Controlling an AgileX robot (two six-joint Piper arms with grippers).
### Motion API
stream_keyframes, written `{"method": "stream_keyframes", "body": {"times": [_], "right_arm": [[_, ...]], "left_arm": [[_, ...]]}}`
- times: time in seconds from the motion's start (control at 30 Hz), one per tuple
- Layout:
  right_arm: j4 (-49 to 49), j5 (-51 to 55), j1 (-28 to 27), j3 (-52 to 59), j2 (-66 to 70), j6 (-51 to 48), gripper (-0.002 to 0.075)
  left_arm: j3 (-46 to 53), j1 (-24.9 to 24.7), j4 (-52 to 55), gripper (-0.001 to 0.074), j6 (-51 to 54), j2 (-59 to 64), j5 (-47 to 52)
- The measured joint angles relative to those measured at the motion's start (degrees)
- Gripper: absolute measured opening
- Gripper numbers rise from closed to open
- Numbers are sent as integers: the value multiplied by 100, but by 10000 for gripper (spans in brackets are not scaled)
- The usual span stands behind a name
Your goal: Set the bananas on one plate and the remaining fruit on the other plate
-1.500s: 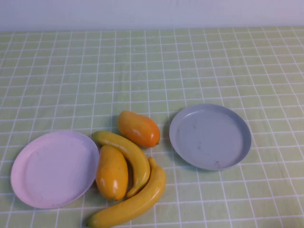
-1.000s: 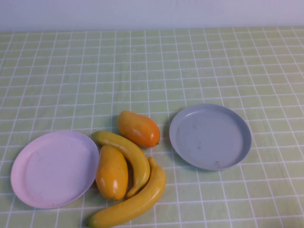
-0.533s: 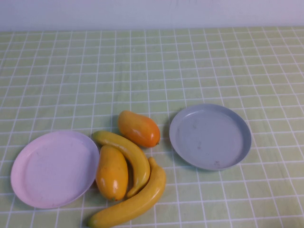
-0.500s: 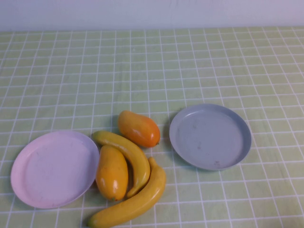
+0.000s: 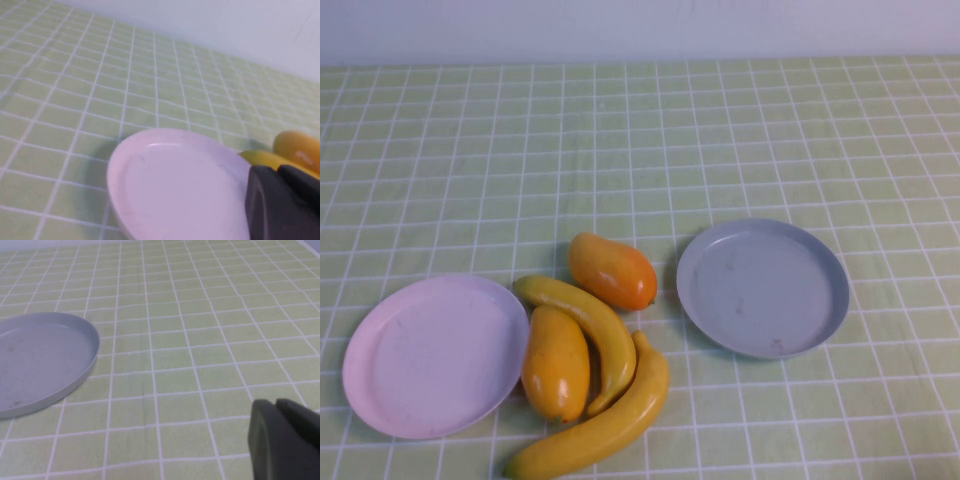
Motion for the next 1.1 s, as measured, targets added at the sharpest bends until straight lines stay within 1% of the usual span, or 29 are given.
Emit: {"method": "stream_keyframes", "body": {"times": [0.17,0.33,0.43,0.53,0.67,0.73,0.9,1.0,1.1], "right_arm": [[0,0,0,0,0,0,-15],[0,0,0,0,0,0,-15],[0,0,0,0,0,0,-15],[0,0,0,0,0,0,-15],[0,0,0,0,0,0,-15],[0,0,0,0,0,0,-15],[0,0,0,0,0,0,-15],[0,0,0,0,0,0,-16],[0,0,0,0,0,0,-15]], "left_arm": [[0,0,-1268,0,-455,0,-131],[0,0,-1526,0,-516,0,-377],[-32,0,-1621,0,-550,0,-287],[-481,0,-1621,0,-560,249,248],[-1452,0,-1506,0,-416,1204,1229],[-1934,0,-1456,0,-147,1747,1766],[-3055,0,-1405,0,997,3231,2954],[-3600,0,-1391,0,1298,4014,3347],[-4007,-47,-1369,0,1474,4766,3519]]}}
